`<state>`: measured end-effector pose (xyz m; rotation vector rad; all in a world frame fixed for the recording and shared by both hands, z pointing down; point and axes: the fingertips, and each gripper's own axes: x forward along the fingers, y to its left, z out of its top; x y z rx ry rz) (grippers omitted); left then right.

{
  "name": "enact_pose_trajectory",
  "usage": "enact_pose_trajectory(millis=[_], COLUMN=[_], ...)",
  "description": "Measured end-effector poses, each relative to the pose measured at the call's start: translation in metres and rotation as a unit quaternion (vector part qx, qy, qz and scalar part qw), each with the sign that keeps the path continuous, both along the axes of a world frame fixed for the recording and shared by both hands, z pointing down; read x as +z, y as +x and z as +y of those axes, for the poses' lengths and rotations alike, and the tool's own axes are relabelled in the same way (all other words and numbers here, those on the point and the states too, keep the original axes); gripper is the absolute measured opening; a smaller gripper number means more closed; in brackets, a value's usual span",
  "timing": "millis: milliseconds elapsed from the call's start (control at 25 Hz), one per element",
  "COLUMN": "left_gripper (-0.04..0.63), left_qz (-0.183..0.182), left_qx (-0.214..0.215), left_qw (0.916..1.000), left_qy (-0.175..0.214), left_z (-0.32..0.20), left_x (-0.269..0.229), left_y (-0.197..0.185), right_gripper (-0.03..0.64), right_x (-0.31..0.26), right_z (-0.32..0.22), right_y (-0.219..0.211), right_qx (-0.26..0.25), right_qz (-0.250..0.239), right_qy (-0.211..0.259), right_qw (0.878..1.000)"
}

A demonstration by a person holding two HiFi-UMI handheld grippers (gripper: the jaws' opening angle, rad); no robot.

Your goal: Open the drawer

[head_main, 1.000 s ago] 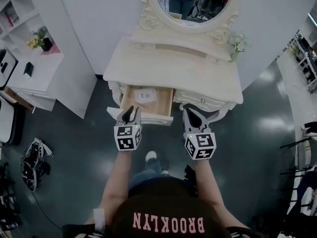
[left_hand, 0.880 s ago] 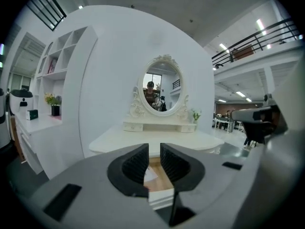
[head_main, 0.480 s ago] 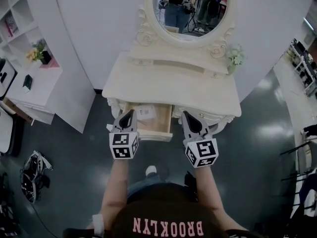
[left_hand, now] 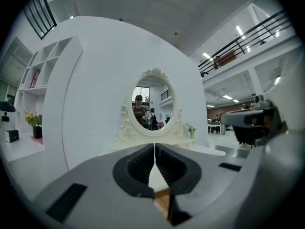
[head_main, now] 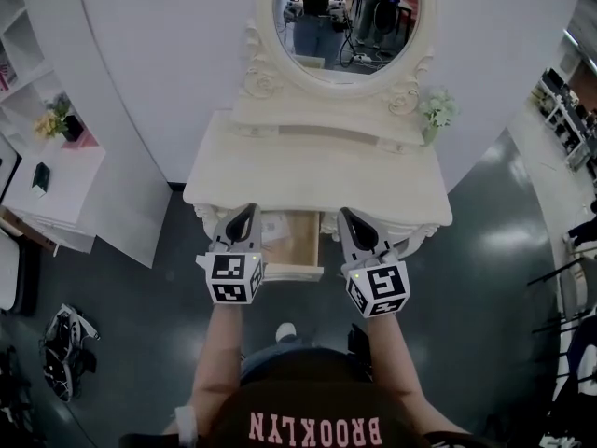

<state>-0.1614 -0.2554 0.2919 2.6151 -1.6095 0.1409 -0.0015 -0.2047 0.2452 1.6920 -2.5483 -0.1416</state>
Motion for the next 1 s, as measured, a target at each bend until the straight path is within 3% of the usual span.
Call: enact_pose_trajectory(millis=[1000], left_gripper=[0.012], left_qz=[0.001], left_qx=[-0.038], left_qw=[0.9987], left_qy=[0.034], left_z=[0.021], left_x=[-0.033], left_y=[-0.002], right_gripper=[-0.005], right_x=[-0.001], right_z=[0.004], right_y=[0.009], right_qx=[-0.027], right_qz=[0.020], right_qy=[-0.002], right_qw=[0.999])
